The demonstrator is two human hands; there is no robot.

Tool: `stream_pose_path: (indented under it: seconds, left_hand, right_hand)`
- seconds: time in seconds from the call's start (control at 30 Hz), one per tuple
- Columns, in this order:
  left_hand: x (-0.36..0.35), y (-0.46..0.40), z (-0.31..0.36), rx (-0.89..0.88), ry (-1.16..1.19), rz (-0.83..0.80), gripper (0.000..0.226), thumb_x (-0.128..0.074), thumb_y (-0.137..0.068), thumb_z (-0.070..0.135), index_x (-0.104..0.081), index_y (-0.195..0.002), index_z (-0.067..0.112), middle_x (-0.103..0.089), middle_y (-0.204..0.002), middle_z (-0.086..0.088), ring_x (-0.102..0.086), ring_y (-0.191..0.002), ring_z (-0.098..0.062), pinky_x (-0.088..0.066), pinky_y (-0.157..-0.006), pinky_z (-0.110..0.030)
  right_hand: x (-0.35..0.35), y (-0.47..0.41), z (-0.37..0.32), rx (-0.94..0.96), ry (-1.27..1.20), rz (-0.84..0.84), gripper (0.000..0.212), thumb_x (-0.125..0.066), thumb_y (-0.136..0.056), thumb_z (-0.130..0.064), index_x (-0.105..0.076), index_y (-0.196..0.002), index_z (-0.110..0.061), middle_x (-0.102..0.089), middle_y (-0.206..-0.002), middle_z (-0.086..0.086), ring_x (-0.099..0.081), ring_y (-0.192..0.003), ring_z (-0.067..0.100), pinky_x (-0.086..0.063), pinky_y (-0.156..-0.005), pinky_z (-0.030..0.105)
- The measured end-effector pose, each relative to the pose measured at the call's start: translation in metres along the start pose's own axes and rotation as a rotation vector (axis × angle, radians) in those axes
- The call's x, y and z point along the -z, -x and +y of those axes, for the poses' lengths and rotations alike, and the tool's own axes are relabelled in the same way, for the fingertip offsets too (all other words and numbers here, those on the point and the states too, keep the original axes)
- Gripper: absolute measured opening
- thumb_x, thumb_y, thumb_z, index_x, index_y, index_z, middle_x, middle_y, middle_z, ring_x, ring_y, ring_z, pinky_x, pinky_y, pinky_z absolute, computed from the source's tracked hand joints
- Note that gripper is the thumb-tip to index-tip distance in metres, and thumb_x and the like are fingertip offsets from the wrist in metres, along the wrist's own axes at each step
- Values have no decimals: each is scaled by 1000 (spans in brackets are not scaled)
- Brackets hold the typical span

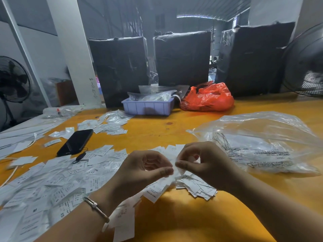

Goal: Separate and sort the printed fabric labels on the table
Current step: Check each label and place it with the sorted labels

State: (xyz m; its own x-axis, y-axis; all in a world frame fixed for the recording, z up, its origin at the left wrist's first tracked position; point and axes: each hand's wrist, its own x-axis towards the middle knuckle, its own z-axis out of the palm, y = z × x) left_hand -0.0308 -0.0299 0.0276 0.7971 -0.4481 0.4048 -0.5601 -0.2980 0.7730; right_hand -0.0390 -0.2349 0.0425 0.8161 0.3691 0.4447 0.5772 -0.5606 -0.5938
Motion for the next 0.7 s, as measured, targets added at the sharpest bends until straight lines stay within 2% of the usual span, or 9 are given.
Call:
stream_pose_path:
  seconds: [0.13, 0.23, 0.27, 0.33, 0.43, 0.47, 0.6, 0.7]
  left_hand:
    - [-2, 0, -2, -42, -72, -9, 16, -73, -77, 28, -75, -82, 14, -74, -74, 2, -71, -69, -14, -57, -66, -22]
    - [-1, 0, -3, -39, -62, 13, 17, -72, -78, 27, -75, -82, 11, -74, -73, 1, -71, -67, -14, -57, -65, -21]
    - [-1, 0, -3, -42, -68, 22, 17, -72, -77, 27, -75, -82, 11, -74, -73, 0, -71, -67, -14, -57, -65, -21]
    - [1, 0, -3, -38, -72, 43, 16, -73, -76, 24, -75, -82, 10, -74, -73, -1, -71, -66, -14, -57, -65, -21]
    - [4, 0, -2, -21, -51, 71, 18, -76, -74, 21, -74, -82, 6, -74, -73, -3, -70, -65, -15, -56, -65, -20]
    - [4, 0, -2, -23, -54, 73, 18, -76, -74, 21, -74, -82, 6, -74, -73, -3, -70, -65, -14, -56, -64, -20]
    - [3, 0, 0, -41, -51, 76, 20, -76, -72, 25, -74, -81, 8, -74, -73, -1, -70, -66, -14, -56, -65, -20]
    - [3, 1, 1, -47, -51, 71, 18, -76, -71, 27, -74, -80, 11, -74, -74, 0, -70, -66, -14, -57, -65, -21]
  right_hand:
    - [-2, 1, -1, 45, 31, -31, 7, -74, -82, -21, -75, -79, -15, -70, -79, -5, -62, -71, 10, -51, -72, 37]
    - [6, 0, -1, 90, -27, 63, 4, -74, -81, -14, -76, -84, -12, -71, -81, -5, -63, -71, 6, -51, -69, 23]
    - [9, 0, -1, 102, -51, 134, 8, -73, -81, -8, -76, -87, -12, -71, -81, -6, -63, -71, 5, -49, -68, 18]
    - [16, 0, -1, 99, -117, 270, 27, -71, -81, 2, -73, -100, -17, -71, -83, -6, -65, -71, 4, -51, -67, 16]
    - [21, 1, -4, 83, -273, 335, 52, -73, -79, 1, -59, -122, -26, -72, -87, 1, -69, -72, 7, -54, -68, 15]
    - [22, 2, -6, 91, -309, 338, 51, -74, -78, 0, -59, -120, -24, -72, -86, 1, -70, -71, 8, -55, -68, 16]
    - [22, 3, -11, 151, -344, 307, 28, -78, -72, 1, -68, -94, -13, -73, -81, 1, -70, -66, 14, -59, -64, 28]
    - [20, 5, -12, 161, -305, 289, 25, -79, -71, 2, -69, -89, -11, -73, -80, 0, -69, -68, 13, -58, -66, 34]
